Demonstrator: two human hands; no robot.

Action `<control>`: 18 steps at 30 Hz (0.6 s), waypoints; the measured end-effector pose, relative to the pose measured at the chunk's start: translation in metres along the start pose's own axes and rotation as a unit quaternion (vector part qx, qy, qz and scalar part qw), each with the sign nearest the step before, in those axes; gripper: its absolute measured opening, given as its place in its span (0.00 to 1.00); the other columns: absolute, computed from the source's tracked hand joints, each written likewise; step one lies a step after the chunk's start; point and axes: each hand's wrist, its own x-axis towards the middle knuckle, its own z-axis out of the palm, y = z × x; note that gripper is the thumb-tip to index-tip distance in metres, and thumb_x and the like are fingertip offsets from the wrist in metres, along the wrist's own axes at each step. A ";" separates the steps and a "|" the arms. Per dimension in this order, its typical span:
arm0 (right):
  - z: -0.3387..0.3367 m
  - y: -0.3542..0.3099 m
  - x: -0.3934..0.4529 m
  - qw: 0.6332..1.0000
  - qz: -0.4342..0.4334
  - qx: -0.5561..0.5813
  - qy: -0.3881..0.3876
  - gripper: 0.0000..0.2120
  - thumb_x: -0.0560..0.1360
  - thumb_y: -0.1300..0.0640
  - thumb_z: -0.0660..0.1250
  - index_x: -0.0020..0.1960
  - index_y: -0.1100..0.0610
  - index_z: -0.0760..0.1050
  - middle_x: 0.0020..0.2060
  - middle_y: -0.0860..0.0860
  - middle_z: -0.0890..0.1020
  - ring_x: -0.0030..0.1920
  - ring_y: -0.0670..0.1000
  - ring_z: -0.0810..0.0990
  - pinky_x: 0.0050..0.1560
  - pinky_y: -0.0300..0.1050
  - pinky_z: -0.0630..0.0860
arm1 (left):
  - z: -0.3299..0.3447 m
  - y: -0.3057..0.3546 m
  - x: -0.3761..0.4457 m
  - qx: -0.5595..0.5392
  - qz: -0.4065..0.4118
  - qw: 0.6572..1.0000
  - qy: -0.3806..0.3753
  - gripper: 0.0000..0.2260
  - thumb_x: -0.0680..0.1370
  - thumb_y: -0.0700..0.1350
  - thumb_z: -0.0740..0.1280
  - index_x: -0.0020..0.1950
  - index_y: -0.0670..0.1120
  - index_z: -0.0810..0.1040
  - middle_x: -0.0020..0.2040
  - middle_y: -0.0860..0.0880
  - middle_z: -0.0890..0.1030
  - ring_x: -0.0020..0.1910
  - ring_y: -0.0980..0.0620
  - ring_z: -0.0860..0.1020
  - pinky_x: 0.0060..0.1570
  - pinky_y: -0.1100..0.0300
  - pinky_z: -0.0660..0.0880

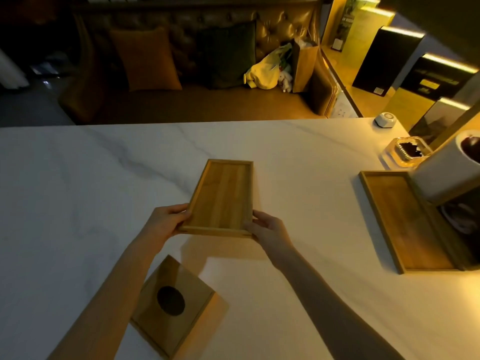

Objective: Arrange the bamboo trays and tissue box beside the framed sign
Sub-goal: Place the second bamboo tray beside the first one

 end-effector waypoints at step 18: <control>-0.197 -0.022 -0.064 0.980 -0.069 -0.184 0.025 0.22 0.76 0.64 0.60 0.69 0.54 0.64 0.50 0.49 0.78 0.50 0.45 0.77 0.54 0.41 0.74 | 0.185 0.036 -0.084 0.084 0.146 0.984 -0.052 0.16 0.74 0.38 0.64 0.62 0.44 0.73 0.50 0.42 0.81 0.51 0.40 0.80 0.58 0.45 0.76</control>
